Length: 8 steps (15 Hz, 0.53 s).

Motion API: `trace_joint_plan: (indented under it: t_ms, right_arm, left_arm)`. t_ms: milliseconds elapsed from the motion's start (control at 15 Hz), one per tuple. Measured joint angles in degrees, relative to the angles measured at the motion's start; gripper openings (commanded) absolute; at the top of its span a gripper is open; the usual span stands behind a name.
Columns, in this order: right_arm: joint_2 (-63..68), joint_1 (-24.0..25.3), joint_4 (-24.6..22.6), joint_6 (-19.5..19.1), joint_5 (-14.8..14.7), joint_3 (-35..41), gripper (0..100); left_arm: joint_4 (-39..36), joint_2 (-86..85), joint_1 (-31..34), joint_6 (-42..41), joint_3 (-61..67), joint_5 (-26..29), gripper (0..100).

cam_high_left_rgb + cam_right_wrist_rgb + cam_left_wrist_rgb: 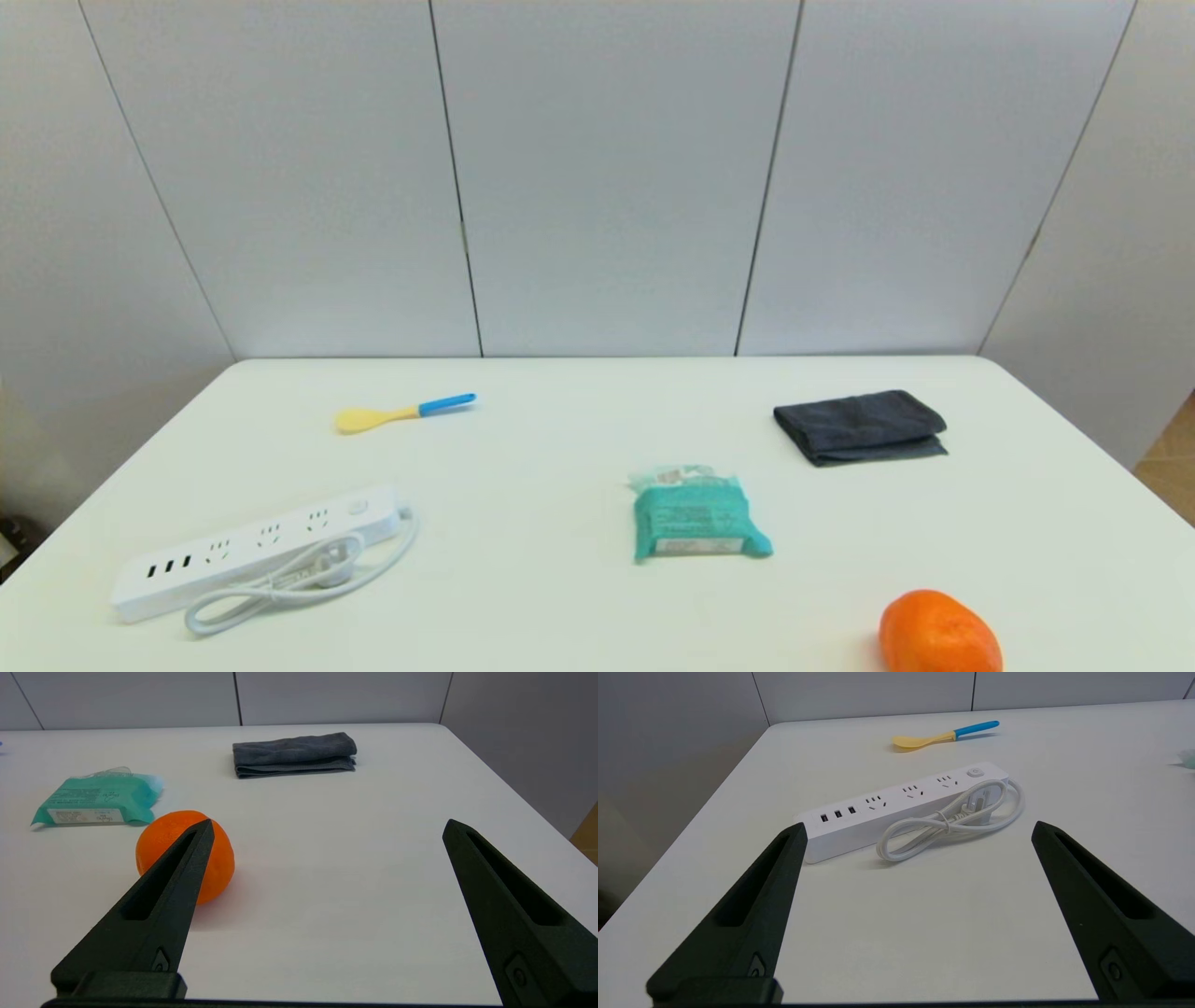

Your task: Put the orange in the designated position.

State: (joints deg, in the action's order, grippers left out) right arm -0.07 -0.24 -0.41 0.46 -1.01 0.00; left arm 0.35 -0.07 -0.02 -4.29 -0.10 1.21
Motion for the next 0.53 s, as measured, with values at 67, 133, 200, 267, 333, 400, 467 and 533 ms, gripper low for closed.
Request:
trace_joint_plan:
  t_ms: [67,133,200,267,333,400,467,533]
  right_arm:
    - [0.00,0.00,-0.02,-0.02,0.00,0.00,100]
    - [0.00,0.00,0.00,0.05,-0.02,0.00,100]
    - [0.00,0.00,0.00,0.05,0.00,0.00,100]
    - [0.00,0.00,0.00,0.05,-0.04,0.00,100]
    - [0.00,0.00,0.00,0.06,-0.02,0.00,100]
    - [0.00,0.00,0.00,0.06,-0.02,0.00,100]
    - [0.00,0.00,0.00,0.06,0.00,0.00,100]
    - [0.00,0.00,0.00,0.06,-0.04,0.00,100]
  left_arm:
    - [-0.02,0.00,0.00,0.00,0.00,-0.02,100]
    - [-0.02,0.00,0.00,0.00,0.00,0.00,100]
    - [0.00,0.00,0.00,-0.02,0.00,0.02,100]
    - [-0.02,0.00,0.00,0.00,0.00,0.02,100]
    - [0.00,0.00,0.00,0.02,0.00,0.00,100]
    - [-0.02,0.00,0.00,0.00,0.00,0.00,100]
    - [-0.02,0.00,0.00,0.02,0.00,0.00,100]
    - [-0.02,0.00,0.00,0.02,0.00,0.00,100]
